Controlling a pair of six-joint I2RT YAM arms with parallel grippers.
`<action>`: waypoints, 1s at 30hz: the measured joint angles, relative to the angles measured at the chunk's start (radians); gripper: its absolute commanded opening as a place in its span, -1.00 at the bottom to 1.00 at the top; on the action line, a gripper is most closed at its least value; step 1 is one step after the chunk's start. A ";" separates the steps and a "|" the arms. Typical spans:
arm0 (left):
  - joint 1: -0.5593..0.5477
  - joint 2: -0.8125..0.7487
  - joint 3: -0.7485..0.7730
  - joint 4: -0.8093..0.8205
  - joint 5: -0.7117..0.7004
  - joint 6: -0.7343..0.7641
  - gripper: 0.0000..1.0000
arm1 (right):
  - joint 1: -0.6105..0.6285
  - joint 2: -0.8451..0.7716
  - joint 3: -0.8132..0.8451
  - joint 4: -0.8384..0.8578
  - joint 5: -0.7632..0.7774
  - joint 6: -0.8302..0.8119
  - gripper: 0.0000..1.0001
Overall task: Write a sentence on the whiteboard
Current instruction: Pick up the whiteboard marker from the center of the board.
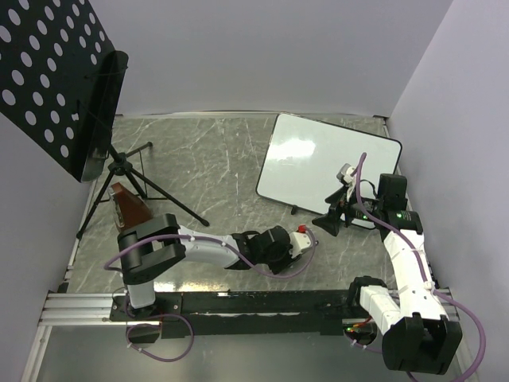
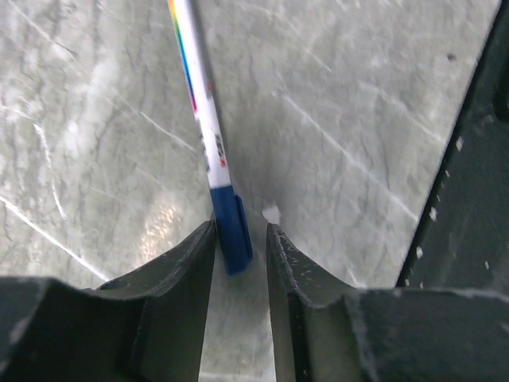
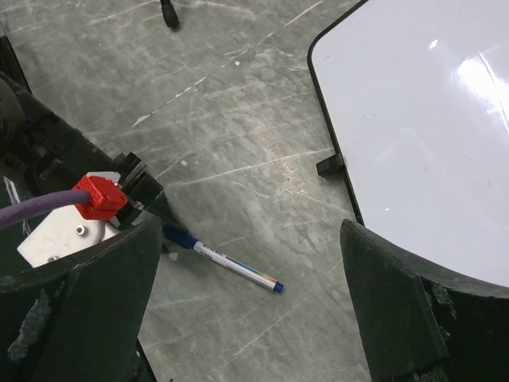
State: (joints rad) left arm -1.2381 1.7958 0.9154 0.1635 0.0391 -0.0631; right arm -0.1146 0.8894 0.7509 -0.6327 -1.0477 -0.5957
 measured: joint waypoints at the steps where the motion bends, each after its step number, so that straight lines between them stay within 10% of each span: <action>1: -0.003 0.006 0.006 0.003 -0.012 -0.006 -0.28 | -0.002 0.000 0.000 0.000 0.000 0.000 1.00; 9: -0.007 0.034 0.034 0.013 -0.078 -0.043 -0.96 | -0.004 0.000 0.000 0.000 0.000 0.000 1.00; 30: 0.087 -0.257 -0.102 -0.106 -0.076 0.123 -0.98 | -0.006 0.081 0.016 -0.089 -0.031 -0.084 1.00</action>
State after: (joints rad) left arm -1.1507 1.5383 0.8135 0.0570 -0.0368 0.0597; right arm -0.1211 0.9707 0.7666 -0.7219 -1.0782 -0.6800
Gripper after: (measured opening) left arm 0.045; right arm 0.998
